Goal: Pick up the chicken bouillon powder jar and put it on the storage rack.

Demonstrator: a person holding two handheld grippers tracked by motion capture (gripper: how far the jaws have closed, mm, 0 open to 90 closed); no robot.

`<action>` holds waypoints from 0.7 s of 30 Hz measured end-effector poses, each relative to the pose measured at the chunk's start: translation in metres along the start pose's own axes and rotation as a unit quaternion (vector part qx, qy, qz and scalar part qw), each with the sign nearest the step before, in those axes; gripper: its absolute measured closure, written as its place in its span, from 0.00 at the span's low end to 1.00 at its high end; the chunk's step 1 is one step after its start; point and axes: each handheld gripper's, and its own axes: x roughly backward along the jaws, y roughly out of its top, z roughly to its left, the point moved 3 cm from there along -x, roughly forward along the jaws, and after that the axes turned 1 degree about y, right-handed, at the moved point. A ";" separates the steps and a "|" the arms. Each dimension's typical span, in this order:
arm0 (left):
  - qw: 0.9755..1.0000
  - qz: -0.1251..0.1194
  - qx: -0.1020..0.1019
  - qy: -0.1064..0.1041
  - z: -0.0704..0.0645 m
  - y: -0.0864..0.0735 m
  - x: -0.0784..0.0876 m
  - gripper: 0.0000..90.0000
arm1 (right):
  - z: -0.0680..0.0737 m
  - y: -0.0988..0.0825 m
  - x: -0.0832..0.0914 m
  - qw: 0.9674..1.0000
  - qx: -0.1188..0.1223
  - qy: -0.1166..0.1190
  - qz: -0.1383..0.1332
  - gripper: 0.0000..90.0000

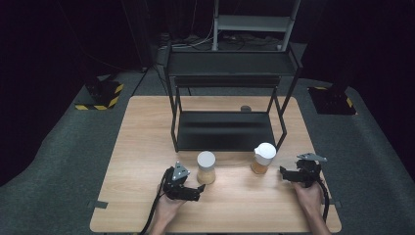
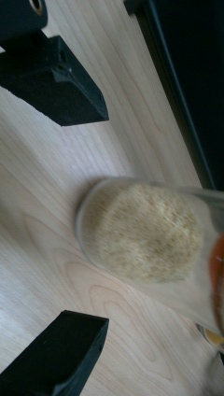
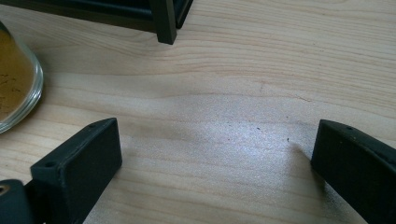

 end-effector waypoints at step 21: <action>0.999 -0.043 -0.005 0.011 -0.016 0.025 -0.028 0.29 | 0.000 0.000 0.000 1.000 0.000 0.000 0.000 0.02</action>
